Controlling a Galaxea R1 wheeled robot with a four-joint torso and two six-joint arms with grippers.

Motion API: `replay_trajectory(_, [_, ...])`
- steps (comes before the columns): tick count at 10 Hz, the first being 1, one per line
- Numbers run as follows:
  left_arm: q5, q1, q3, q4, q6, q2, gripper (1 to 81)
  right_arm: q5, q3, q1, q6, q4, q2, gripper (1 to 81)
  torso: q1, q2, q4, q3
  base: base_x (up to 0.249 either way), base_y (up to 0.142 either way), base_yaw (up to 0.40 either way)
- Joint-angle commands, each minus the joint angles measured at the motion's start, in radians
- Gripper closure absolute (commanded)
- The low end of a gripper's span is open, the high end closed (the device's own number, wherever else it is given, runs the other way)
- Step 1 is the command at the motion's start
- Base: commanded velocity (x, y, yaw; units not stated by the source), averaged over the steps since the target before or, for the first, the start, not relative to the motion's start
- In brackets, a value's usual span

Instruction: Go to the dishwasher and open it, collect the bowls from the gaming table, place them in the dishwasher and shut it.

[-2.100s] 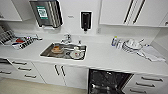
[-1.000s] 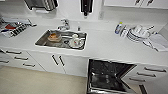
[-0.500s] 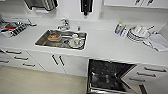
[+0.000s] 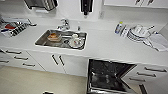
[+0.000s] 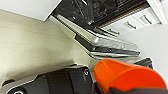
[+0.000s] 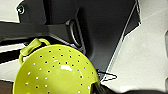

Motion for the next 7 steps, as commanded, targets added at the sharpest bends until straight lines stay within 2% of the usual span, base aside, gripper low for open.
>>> replay_trajectory(1, [0.204, -0.242, 0.045, -0.048, -0.05, 0.066, 81.1, -0.043, 0.009, -0.003, 0.005, -0.004, -0.007, 81.1, 0.0, 0.0, 0.0, 0.0, 0.0, 0.0, 0.0])
replay_trajectory(3, [0.268, -0.319, 0.024, -0.048, -0.077, 0.124, 81.1, -0.043, 0.011, -0.003, 0.005, -0.004, -0.007, 81.1, 0.001, 0.0, 0.0, 0.0, 0.0, 0.0, 0.0])
replay_trajectory(5, [0.298, -0.388, -0.001, -0.049, -0.09, 0.183, 81.1, -0.043, 0.009, -0.003, 0.005, -0.004, -0.007, 81.1, 0.001, 0.0, 0.0, -0.001, 0.0, 0.0, 0.0])
replay_trajectory(6, [0.313, -0.424, -0.01, -0.05, -0.105, 0.222, 81.1, -0.043, 0.009, -0.003, 0.005, -0.004, -0.005, 81.1, 0.001, 0.001, 0.0, -0.001, 0.0, 0.0, 0.0])
replay_trajectory(7, [0.351, -0.463, -0.022, -0.042, -0.136, 0.281, 81.1, -0.042, 0.011, -0.005, 0.005, -0.004, -0.007, 81.1, 0.001, 0.001, 0.0, -0.001, 0.0, 0.0, 0.0])
